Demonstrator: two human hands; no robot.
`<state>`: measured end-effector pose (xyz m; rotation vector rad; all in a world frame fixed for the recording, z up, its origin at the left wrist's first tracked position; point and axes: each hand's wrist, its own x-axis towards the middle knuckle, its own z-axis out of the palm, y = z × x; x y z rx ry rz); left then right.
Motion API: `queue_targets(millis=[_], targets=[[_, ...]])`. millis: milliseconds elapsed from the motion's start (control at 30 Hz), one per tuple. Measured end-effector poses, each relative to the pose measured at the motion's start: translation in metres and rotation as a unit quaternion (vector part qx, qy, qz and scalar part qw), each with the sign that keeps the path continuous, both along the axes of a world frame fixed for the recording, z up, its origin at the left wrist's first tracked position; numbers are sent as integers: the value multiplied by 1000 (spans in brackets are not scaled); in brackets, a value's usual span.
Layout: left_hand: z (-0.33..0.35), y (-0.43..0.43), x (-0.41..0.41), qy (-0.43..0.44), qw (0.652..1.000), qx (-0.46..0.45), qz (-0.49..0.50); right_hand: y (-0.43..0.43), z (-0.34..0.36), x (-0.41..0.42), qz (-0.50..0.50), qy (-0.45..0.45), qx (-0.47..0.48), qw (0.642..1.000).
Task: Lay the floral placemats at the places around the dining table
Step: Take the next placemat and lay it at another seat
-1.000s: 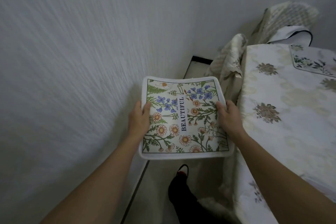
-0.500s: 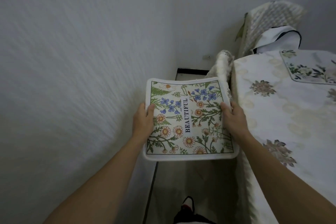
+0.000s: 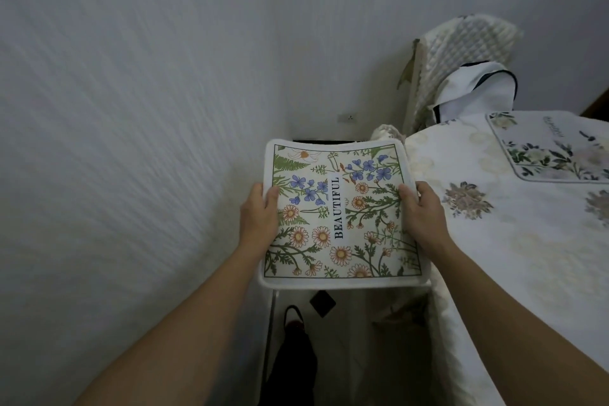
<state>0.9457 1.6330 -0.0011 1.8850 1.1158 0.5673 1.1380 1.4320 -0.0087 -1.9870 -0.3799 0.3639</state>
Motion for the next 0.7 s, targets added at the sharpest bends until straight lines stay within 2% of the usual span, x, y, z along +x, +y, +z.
queue_targets(millis=[200, 400, 700], targets=[[-17, 66, 89, -17, 999, -44, -28, 48, -1, 61, -52, -41, -27, 997], [-9, 111, 176, -37, 994, -58, -82, 79, 4, 105, -117, -35, -49, 991], [4, 112, 307, -48, 973, -54, -219, 52, 7, 171, -242, -35, -55, 968]])
